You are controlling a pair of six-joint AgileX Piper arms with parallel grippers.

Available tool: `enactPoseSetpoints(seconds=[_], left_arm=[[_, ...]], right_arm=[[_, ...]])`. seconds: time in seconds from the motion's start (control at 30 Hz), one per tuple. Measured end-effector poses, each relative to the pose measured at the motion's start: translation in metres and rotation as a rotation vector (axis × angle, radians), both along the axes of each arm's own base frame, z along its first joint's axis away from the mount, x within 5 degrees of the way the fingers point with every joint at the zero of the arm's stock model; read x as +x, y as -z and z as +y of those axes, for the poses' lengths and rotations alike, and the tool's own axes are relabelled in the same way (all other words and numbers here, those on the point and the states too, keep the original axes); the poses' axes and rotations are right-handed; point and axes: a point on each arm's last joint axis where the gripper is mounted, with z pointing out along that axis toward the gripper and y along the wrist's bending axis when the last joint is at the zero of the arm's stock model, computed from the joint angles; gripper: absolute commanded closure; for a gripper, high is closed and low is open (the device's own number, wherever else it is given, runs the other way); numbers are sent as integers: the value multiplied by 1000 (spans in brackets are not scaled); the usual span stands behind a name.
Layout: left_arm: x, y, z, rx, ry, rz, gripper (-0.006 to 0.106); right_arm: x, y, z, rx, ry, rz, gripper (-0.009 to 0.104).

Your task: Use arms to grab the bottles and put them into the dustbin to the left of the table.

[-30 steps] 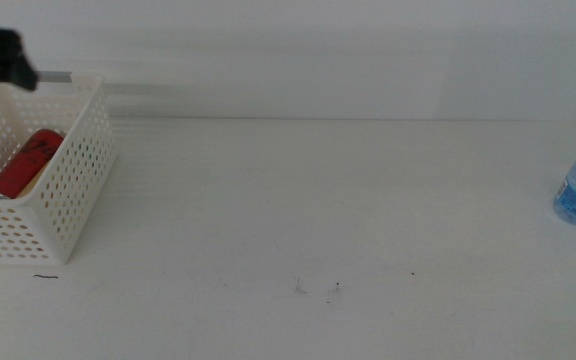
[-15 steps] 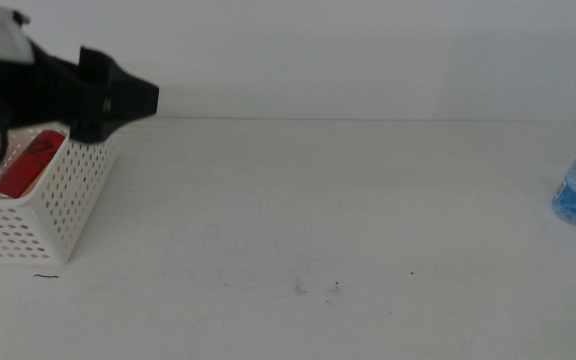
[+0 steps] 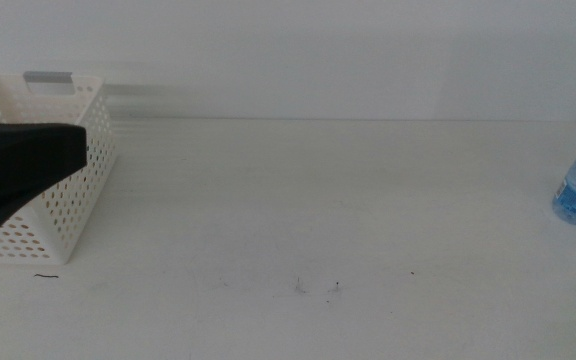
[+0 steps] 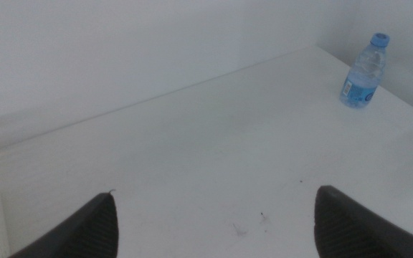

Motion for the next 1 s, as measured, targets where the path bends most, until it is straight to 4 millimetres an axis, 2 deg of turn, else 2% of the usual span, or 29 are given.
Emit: enactPoseSetpoints(seconds=[0.37, 0.57, 0.73, 0.87, 1.0], left_arm=[[-1, 1, 0, 3, 3, 13, 7], [-1, 1, 0, 2, 3, 13, 7], [-1, 1, 0, 3, 3, 15, 7], [0, 1, 0, 9, -1, 11, 7], [0, 2, 0, 12, -2, 11, 7]], right_arm=[[0, -1, -1, -48, 0, -13, 9], [2, -11, -1, -111, -17, -133, 9], [3, -21, 2, -76, -33, -245, 9], [3, -28, 3, -113, -51, -326, 9], [4, -29, 3, -148, -49, -334, 9]])
